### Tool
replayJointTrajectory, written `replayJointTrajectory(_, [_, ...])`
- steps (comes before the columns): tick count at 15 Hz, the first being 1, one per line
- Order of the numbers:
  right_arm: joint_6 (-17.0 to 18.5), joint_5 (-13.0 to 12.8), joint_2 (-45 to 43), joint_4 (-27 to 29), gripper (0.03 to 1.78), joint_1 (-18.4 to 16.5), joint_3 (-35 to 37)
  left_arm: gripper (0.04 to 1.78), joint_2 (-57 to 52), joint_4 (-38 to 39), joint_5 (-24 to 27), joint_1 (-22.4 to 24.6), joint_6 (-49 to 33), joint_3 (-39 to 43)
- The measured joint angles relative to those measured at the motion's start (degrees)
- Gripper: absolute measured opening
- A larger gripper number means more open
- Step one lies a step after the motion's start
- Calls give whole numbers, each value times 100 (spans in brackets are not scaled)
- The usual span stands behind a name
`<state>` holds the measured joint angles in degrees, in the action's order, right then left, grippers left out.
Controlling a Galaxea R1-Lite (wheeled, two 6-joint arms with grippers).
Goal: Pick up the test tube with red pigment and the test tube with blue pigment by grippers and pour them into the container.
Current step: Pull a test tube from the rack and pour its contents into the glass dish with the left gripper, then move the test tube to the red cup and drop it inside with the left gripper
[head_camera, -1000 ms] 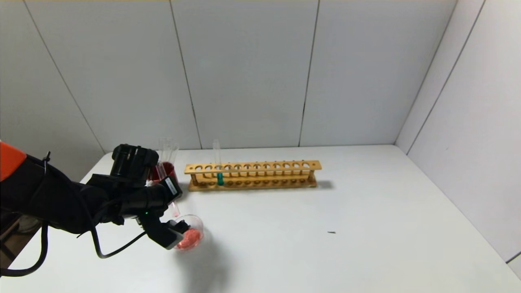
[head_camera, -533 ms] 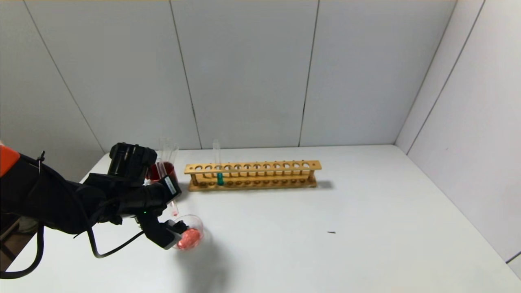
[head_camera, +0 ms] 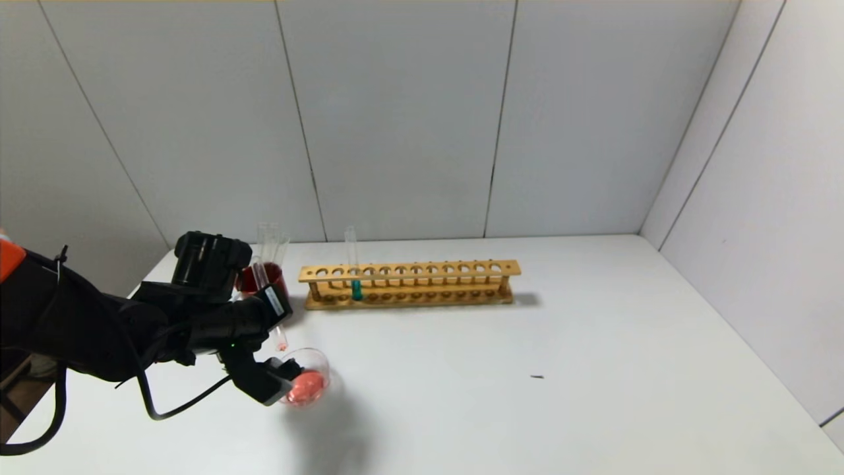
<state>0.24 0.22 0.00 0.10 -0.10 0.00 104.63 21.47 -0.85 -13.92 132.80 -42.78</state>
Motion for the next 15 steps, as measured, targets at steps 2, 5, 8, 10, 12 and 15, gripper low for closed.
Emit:
replayJointTrajectory(2, [0, 2, 0, 0, 175, 0, 0, 33, -78, 9, 1, 1, -78, 45])
replayJointTrajectory(5, [2, 2, 0, 0, 175, 0, 0, 33, -439, 5, 34, 59, -868, 146])
replayJointTrajectory(8, [0, 0, 0, 0, 175, 0, 0, 33, -1073, -22, 23, 113, -2843, 268])
replayJointTrajectory(10, [0, 2, 0, 0, 175, 0, 0, 33, -1503, -140, -16, 135, -4535, 245])
replayJointTrajectory(12, [0, 2, 0, 0, 175, 0, 0, 33, -1797, -232, -16, 163, -6229, 151])
replayJointTrajectory(15, [0, 0, 0, 0, 175, 0, 0, 33, -2054, 17, 143, 284, -8716, 50])
